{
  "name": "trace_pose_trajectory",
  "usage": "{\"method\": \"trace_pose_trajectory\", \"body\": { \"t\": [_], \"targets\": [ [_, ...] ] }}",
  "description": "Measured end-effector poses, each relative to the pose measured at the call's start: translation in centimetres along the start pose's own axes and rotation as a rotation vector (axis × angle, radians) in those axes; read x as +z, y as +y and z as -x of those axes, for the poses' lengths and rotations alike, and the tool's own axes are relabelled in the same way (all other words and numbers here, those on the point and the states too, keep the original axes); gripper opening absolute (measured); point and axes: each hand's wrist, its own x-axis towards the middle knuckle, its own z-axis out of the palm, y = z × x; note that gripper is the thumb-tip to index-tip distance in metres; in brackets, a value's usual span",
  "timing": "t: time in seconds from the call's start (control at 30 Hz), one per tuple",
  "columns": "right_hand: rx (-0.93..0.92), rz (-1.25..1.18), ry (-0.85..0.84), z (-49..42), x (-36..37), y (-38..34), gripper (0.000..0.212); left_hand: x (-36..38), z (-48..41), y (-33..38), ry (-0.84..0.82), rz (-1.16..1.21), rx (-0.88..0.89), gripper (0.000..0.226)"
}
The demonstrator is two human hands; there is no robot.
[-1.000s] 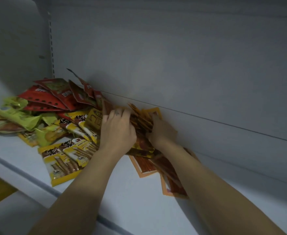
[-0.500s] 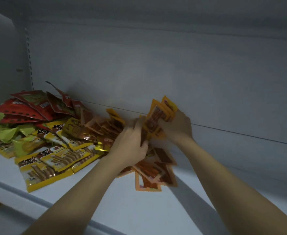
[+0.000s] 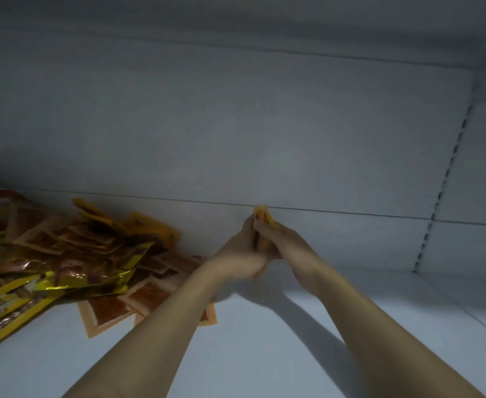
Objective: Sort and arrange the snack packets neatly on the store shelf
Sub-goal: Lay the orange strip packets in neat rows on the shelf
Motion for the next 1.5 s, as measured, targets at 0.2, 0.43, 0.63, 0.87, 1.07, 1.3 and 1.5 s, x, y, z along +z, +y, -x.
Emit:
{"method": "trace_pose_trajectory", "body": {
  "t": [0.2,0.43,0.63,0.87,1.07,1.3,1.5],
  "targets": [
    [0.160,-0.080,0.071,-0.1,-0.7,3.4,0.038,0.4,1.7,-3.0,-0.032,0.777,-0.327,0.037],
    [0.290,-0.054,0.007,-1.0,-1.4,5.5,0.043,0.0,2.2,-3.7,-0.063,0.920,-0.342,0.027],
    [0.251,0.019,-0.017,-0.9,-1.0,5.8,0.047,-0.3,2.0,-3.6,0.005,0.666,-0.394,0.058],
    [-0.079,0.154,0.194,0.9,0.0,7.1,0.039,0.0,2.4,-3.1,-0.043,0.531,-0.264,0.051],
    [-0.203,0.243,0.373,1.6,-1.2,5.8,0.068,0.7,2.7,-3.3,-0.155,0.630,-0.146,0.045],
    [-0.180,0.022,0.451,2.1,-1.5,5.6,0.080,2.4,2.5,-3.7,-0.012,0.694,-0.110,0.036],
    [-0.075,-0.112,0.154,2.1,-1.3,7.4,0.011,2.9,2.8,-4.4,0.053,0.698,-0.040,0.053]
  ]
}}
